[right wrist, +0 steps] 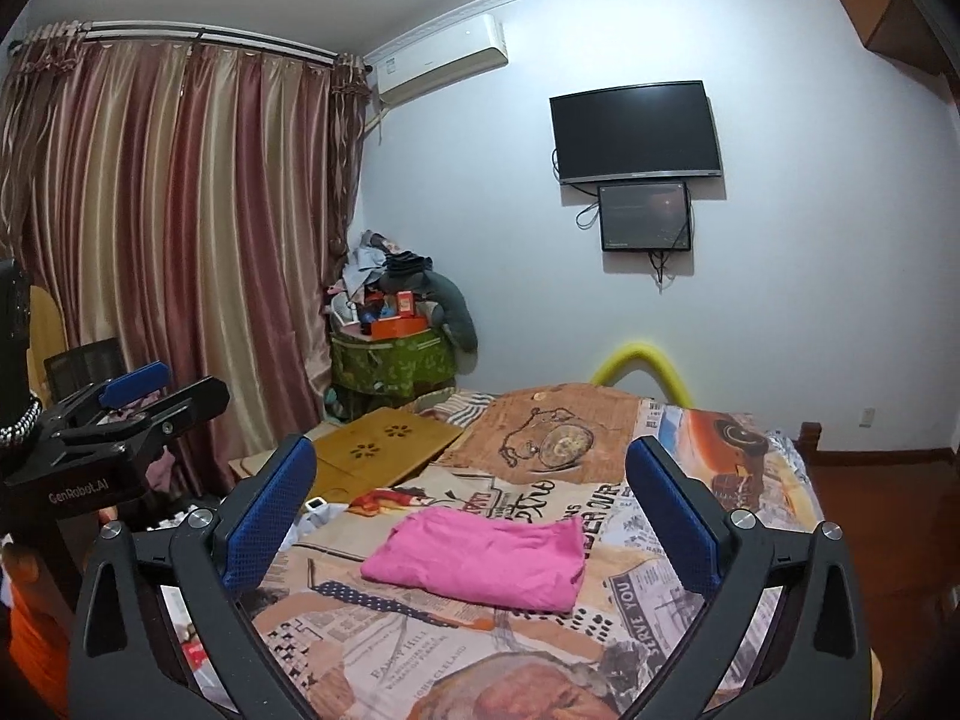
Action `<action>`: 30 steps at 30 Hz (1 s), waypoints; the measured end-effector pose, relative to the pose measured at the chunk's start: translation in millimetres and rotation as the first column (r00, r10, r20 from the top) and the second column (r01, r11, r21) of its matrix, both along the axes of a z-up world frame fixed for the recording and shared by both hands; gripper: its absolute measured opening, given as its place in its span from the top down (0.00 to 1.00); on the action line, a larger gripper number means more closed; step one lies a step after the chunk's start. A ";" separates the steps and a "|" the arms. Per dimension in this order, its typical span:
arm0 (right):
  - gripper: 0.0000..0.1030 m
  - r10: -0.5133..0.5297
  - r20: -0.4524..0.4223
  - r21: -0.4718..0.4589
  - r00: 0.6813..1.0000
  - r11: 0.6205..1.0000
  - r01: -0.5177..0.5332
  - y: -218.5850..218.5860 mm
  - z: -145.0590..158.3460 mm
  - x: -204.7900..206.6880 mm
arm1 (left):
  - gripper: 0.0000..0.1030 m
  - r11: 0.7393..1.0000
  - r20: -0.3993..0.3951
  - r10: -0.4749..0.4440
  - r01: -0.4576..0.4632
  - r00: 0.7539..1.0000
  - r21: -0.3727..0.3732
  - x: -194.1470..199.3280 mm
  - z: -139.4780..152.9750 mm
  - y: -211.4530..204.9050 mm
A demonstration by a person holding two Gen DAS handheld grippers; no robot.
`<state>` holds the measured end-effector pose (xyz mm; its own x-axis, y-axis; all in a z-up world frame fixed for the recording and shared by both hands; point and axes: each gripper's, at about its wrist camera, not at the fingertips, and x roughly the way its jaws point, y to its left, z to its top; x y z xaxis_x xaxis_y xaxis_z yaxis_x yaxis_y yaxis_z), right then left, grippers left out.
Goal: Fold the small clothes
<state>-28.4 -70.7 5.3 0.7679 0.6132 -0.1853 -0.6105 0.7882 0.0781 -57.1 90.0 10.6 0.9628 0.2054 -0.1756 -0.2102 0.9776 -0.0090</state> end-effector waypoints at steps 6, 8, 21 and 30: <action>0.01 -0.002 0.003 0.006 1.000 1.000 0.002 -2.5 -2.2 -6.8 | 0.00 1.000 0.000 -0.005 0.005 1.000 -0.001 -1.0 -1.9 -2.3; 0.01 -0.003 0.004 0.005 1.000 1.000 0.003 -2.6 -2.1 -7.3 | 0.00 1.000 0.000 -0.008 0.008 1.000 -0.002 -1.0 -3.1 -2.4; 0.00 -0.016 -0.007 -0.002 1.000 1.000 0.016 -3.9 -1.3 -7.4 | 0.00 1.000 -0.011 -0.012 0.012 1.000 -0.006 2.7 -7.4 -4.5; 0.00 -0.024 -0.012 -0.007 1.000 1.000 0.024 -4.3 -0.6 -6.8 | 0.00 1.000 -0.013 -0.017 0.016 1.000 -0.013 4.4 -8.7 -2.5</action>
<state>-35.2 -75.0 4.7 0.7799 0.5935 -0.1988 -0.5905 0.8030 0.0805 -52.7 87.5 1.9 0.9637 0.1870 -0.1907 -0.1941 0.9808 -0.0192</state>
